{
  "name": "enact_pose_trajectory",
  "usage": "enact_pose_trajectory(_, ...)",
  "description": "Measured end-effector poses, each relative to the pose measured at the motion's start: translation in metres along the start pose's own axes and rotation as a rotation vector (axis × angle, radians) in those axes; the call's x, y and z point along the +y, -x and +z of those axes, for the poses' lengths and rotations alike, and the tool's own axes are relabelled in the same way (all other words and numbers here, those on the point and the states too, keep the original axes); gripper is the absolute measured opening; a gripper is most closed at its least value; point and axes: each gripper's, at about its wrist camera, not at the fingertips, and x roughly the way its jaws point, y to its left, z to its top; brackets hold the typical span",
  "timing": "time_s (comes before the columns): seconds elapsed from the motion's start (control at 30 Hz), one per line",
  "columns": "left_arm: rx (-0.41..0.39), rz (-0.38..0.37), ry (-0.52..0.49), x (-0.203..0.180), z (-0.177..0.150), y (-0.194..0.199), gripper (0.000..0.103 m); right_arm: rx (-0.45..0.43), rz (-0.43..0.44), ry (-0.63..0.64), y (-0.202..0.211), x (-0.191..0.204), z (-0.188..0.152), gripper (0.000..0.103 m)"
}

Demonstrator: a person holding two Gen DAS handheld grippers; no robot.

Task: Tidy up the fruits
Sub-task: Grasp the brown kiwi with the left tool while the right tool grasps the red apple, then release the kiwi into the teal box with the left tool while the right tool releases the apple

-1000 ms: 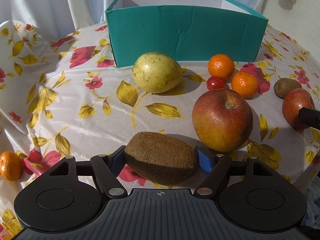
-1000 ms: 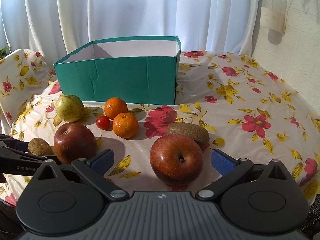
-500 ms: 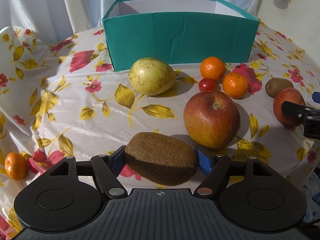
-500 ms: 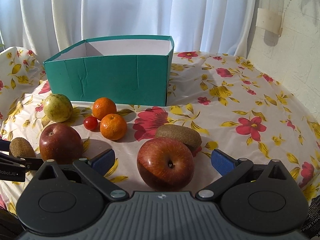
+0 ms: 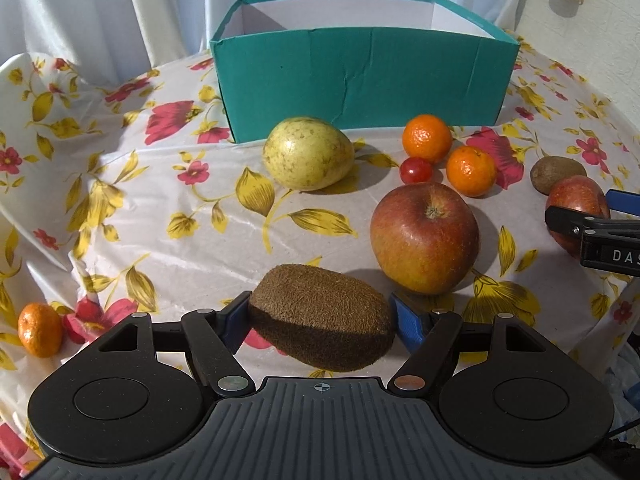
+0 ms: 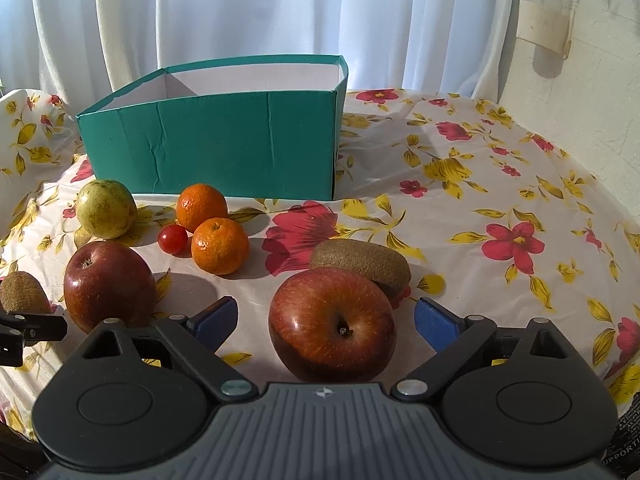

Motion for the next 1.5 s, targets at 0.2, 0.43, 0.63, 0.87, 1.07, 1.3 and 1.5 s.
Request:
enact_pose_trajectory(0.2, -0.006, 0.004, 0.003, 0.002, 0.002, 0.005, 0.077, 0.038, 0.006, 0.013, -0.010, 0.002, -0.004, 0.087)
enact_pose_trajectory(0.43, -0.010, 0.014, 0.001, 0.005, 0.005, 0.012, 0.077, 0.047, 0.004, -0.001, -0.018, 0.001, -0.006, 0.079)
enact_pose_trajectory(0.63, -0.016, 0.019, -0.008, 0.004, 0.008, 0.015, 0.077, 0.060, 0.005, -0.026, -0.024, -0.006, -0.009, 0.070)
enact_pose_trajectory(0.87, -0.028, 0.016, -0.015, -0.001, 0.014, 0.022, 0.077, 0.052, 0.016, -0.028, -0.021, -0.008, -0.011, 0.069)
enact_pose_trajectory(1.07, -0.071, 0.006, 0.010, 0.004, 0.035, 0.040, 0.077, 0.028, 0.029, -0.038, -0.011, -0.010, -0.009, 0.069)
enact_pose_trajectory(1.3, -0.199, 0.065, -0.030, -0.001, 0.076, 0.057, 0.077, 0.019, 0.042, -0.053, -0.006, -0.013, -0.008, 0.069)
enact_pose_trajectory(1.5, -0.255, 0.068, -0.057, -0.007, 0.108, 0.059, 0.077, 0.015, 0.046, -0.061, -0.002, -0.014, -0.012, 0.069)
